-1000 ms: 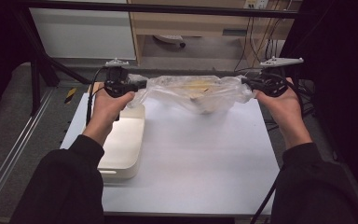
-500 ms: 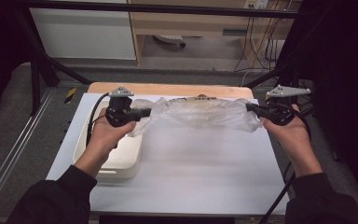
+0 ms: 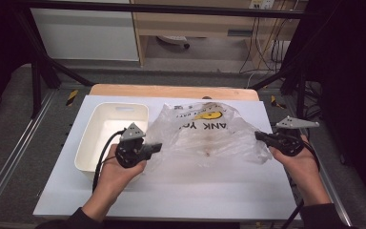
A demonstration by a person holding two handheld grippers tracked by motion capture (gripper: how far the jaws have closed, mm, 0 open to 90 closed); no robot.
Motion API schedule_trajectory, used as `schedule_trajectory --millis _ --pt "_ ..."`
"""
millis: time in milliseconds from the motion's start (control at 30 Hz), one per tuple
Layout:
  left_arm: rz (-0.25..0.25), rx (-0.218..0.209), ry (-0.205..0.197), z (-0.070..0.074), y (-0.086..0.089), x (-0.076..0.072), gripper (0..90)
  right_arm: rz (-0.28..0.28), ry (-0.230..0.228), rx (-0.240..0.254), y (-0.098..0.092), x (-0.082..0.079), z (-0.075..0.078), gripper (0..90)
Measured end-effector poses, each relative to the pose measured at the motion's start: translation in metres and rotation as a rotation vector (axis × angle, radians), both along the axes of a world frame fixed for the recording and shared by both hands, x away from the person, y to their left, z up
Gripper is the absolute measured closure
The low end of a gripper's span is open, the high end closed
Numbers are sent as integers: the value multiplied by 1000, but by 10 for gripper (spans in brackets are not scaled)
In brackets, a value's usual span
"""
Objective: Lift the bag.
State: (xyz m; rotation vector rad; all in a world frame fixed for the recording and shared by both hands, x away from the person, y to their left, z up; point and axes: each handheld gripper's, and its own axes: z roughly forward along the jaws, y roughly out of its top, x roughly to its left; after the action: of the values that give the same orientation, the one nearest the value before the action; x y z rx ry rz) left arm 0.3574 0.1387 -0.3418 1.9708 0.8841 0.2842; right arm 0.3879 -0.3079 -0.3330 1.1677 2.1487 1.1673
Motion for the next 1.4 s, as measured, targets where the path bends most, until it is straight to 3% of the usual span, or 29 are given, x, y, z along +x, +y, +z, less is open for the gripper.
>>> schedule_trajectory --millis 367,467,600,667,900,1067,1167,1333,1400 --pt "-29 34 37 -49 -12 -37 900 0 70 -26 -3 -24 -44 900" --pt "-18 43 38 -60 -12 -41 900 -3 84 -27 -2 -29 -53 900" --pt "-15 87 44 -77 -12 -45 900 -11 99 -33 0 -36 -67 900" --pt "-8 76 63 -85 -10 -46 900 -20 101 -40 0 -38 -73 900" --pt "-2 109 69 -98 -7 -46 900 -28 120 -16 2 -50 -92 900" --pt "10 128 77 -107 -7 -48 895 -20 138 -11 4 -54 -97 900" --pt "32 124 51 -106 -7 -51 775 -10 136 -2 5 -54 -98 844" --pt "81 80 25 -98 -3 -56 496 -25 114 42 9 -54 -94 524" --pt "100 67 12 -95 -2 -59 384 -35 86 35 12 -53 -93 405"
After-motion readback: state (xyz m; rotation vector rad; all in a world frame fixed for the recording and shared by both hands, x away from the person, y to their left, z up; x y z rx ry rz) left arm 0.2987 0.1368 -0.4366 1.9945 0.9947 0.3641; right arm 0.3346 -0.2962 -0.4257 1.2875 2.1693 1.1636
